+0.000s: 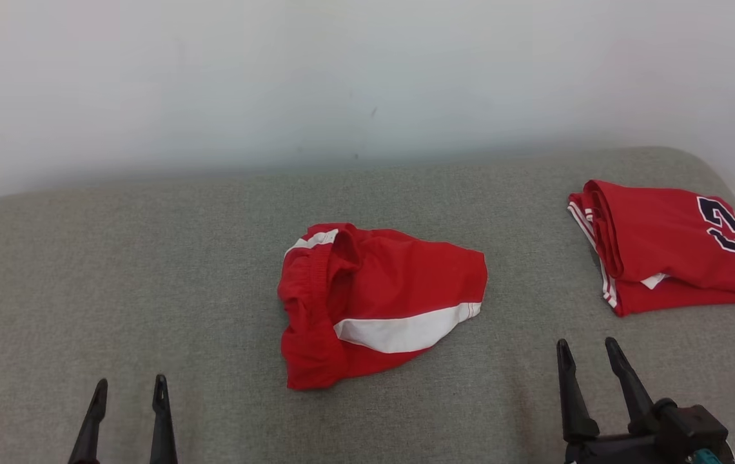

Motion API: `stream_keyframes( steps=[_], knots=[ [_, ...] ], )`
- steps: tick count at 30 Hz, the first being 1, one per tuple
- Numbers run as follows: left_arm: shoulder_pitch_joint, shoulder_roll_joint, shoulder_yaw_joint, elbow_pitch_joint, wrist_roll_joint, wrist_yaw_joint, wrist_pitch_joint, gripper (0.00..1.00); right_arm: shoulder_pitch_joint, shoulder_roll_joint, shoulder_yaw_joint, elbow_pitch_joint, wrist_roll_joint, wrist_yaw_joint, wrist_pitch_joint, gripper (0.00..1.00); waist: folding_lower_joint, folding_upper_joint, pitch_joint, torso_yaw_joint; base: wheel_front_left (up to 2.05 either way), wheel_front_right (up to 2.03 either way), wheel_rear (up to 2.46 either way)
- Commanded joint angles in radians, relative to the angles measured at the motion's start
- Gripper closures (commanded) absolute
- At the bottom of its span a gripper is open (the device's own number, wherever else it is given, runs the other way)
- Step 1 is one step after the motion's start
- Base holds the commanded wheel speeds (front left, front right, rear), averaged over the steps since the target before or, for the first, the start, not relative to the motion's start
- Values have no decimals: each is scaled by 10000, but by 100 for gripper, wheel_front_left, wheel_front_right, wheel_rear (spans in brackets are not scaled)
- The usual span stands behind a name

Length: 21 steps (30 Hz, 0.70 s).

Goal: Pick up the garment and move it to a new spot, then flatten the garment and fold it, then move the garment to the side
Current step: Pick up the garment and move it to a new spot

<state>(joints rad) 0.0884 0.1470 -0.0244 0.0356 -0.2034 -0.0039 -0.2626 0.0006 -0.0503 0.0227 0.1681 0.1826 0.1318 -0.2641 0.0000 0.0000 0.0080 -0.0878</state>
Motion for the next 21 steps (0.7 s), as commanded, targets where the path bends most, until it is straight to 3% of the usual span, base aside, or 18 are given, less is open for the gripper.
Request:
stream_keyframes(
  steps=[1,10,21],
  knots=[
    [192,-99,87,-83,153,-89,-28,0,99,6,-21,-31,-17,-19,9,0,0,0,2,45,0,0,0],
    [512,-649,1008,-282,378,-747,-28,0,211,6,43,103,61,-20,9,0,0,0,-42,162,0,0,0],
    [586,-940,1454,-233,504,-1068,-29,0,201,6,193,272,118,-19,8,0,0,0,-125,166,0,0,0]
  ],
)
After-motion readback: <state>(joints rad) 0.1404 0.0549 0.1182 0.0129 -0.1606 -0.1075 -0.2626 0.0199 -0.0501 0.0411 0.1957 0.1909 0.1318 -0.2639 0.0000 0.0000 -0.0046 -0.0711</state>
